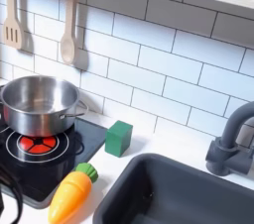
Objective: Push button
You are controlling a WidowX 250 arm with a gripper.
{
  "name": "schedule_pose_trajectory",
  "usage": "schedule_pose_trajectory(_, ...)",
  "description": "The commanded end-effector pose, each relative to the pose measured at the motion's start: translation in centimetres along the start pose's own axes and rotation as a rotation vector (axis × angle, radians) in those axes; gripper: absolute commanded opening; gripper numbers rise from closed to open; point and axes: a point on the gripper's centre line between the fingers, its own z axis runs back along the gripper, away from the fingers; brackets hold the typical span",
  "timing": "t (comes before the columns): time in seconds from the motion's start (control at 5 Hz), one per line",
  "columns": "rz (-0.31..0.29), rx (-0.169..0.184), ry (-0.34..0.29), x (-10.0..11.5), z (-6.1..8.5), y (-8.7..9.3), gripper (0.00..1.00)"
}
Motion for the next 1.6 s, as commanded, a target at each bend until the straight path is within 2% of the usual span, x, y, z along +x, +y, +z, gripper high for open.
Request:
schedule_pose_trajectory(0.0, 0.0, 0.0, 0.0, 0.0, 0.0, 0.0, 1.0)
schedule_pose_trajectory(0.2, 0.023, 0.013, -0.002, 0.9, -0.4, 0.9, 1.0)
schedule_pose_trajectory(0.4, 0.081, 0.012, -0.018, 1.6, -1.0, 2.4, 0.0)
schedule_pose_trajectory(0.6, 0.118, 0.047, -0.048, 3.1, -1.5, 3.9, 0.0)
schedule_pose_trajectory(1.0, 0.198, 0.062, -0.094, 6.2, -1.5, 7.2, 0.0)
schedule_pose_trajectory(1.2, 0.205, 0.072, -0.168, 7.7, -0.5, 8.3, 0.0)
schedule_pose_trajectory(1.4, 0.207, 0.054, -0.217, 9.3, 0.1, 8.9, 0.0)
